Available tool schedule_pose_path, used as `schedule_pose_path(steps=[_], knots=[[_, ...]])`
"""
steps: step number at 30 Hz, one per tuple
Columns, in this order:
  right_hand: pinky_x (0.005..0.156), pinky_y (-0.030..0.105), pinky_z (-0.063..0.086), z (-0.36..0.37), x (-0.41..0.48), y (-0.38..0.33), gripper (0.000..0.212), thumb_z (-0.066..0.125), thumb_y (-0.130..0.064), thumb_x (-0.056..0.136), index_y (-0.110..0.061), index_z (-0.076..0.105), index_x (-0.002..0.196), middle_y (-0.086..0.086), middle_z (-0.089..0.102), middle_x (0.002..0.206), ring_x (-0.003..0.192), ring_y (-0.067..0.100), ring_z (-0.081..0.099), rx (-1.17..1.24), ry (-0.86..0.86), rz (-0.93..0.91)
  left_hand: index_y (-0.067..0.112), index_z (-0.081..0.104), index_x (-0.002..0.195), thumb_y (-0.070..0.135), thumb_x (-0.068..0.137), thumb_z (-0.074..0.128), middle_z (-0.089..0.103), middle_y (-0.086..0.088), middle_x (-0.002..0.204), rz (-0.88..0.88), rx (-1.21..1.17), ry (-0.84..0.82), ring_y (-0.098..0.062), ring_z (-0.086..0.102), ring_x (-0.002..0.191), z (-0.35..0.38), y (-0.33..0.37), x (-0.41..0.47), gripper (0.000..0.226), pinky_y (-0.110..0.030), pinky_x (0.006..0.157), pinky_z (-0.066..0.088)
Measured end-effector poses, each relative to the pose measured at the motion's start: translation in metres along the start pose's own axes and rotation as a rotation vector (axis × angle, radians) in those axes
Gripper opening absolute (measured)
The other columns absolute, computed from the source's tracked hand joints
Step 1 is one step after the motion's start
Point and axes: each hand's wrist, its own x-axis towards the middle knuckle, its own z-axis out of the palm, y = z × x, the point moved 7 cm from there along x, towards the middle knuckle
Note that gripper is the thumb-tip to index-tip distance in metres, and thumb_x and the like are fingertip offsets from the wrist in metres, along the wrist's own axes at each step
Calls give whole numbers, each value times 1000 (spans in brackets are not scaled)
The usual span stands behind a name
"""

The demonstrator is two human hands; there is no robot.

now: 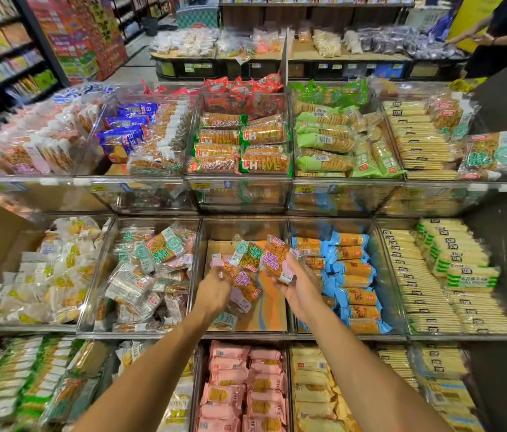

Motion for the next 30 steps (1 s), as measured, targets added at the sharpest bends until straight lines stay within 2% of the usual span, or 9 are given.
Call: schedule_pose_path(steps=[3,8,14,16,18,19,22,27,30], knots=[[66,35,61,-1,1,1,46,70,-26,99,0,59,135,31,61,138,130,55,54,-10,1,1,9,27,157,34,89,82,42,-19,147,49,84,94,-40,60,120,-2,8,-1,91,-46,100,53],[67,36,60,-1,-1,0,32,71,-25,99,-7,64,124,29,57,142,130,56,54,-23,16,20,11,34,152,27,84,88,40,-17,150,39,148,53,-37,56,126,3,12,8,88,-47,106,49],[66,35,60,4,-7,-4,24,68,-22,101,-8,64,121,27,63,134,122,52,62,-33,25,27,6,-4,165,42,91,79,22,-24,160,-7,248,62,-45,55,130,-2,16,21,116,-50,104,48],[66,35,61,5,-10,-4,23,68,-21,101,-8,64,120,23,68,124,114,48,65,-24,25,26,8,16,162,60,87,75,37,-23,150,-31,274,-3,-42,60,122,-2,6,33,109,-49,104,52],[67,36,61,5,-11,-5,25,69,-21,100,-7,63,120,19,67,121,113,48,64,-20,33,23,13,50,140,83,74,68,58,-16,132,-41,331,-59,-30,66,106,2,-6,47,98,-46,97,58],[67,36,61,5,-10,-5,26,69,-21,100,-6,63,121,19,67,120,112,47,64,-20,39,20,14,57,128,80,76,69,59,-13,127,-42,360,-55,-25,64,99,4,-8,50,85,-43,94,58],[68,37,60,5,-11,-7,29,68,-20,100,-3,62,123,19,71,114,99,38,71,-17,33,18,16,61,115,60,86,75,43,-12,129,-9,489,7,-24,56,94,-1,14,35,55,-37,89,55],[68,36,59,12,-16,-11,24,64,-16,103,-2,62,122,13,76,103,82,28,77,3,-21,20,18,67,120,64,82,78,55,-16,137,48,511,-41,-32,52,125,0,23,33,61,-45,105,49],[69,38,58,10,-16,-11,22,64,-16,103,-2,63,119,10,71,99,77,23,74,-16,0,19,13,56,126,49,79,88,62,-8,131,96,394,-14,-26,60,115,-6,24,27,68,-41,98,53]])
